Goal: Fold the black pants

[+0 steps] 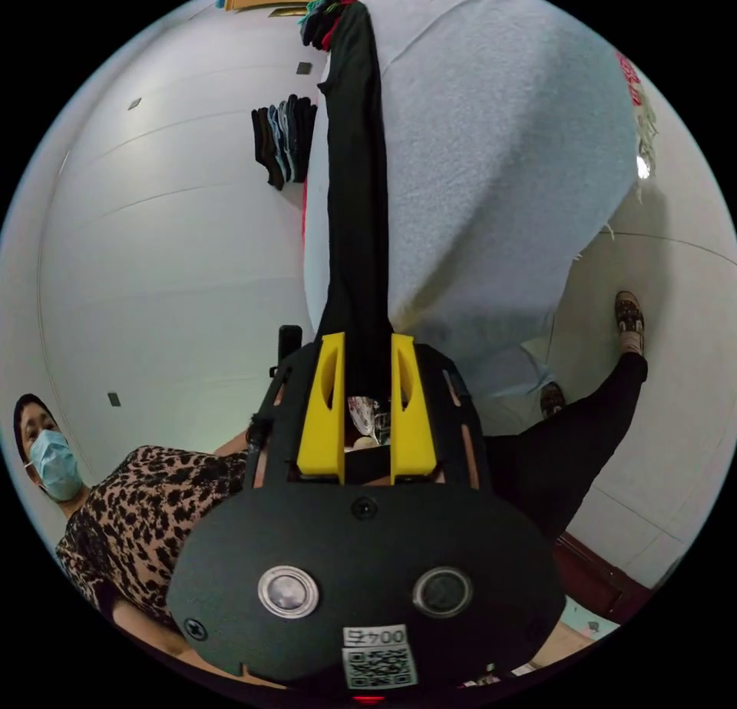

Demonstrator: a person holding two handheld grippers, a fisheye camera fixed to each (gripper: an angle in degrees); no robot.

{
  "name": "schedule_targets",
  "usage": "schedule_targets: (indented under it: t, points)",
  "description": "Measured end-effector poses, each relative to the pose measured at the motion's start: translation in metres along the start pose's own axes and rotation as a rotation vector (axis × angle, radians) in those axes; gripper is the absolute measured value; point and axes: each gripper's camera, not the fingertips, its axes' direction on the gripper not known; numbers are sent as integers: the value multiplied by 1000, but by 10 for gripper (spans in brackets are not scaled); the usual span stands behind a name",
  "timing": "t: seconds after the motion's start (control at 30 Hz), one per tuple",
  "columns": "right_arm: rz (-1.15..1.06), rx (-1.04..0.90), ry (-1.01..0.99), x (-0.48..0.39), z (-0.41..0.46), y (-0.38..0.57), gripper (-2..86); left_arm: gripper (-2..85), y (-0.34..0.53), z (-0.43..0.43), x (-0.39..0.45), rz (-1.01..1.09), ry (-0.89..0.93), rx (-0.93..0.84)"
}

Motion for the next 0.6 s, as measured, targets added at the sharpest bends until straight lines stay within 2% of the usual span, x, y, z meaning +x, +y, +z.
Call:
schedule_targets:
  t: [0.23, 0.4, 0.6]
  points:
    - [54, 46, -181, 53, 0, 18, 131, 44, 0, -10, 3, -85, 200, 44]
    - [67, 122, -422, 80, 7, 27, 134, 39, -4, -11, 14, -81, 285, 58]
    - [81, 179, -561, 100, 0, 36, 169, 35, -6, -12, 27, -81, 330, 66]
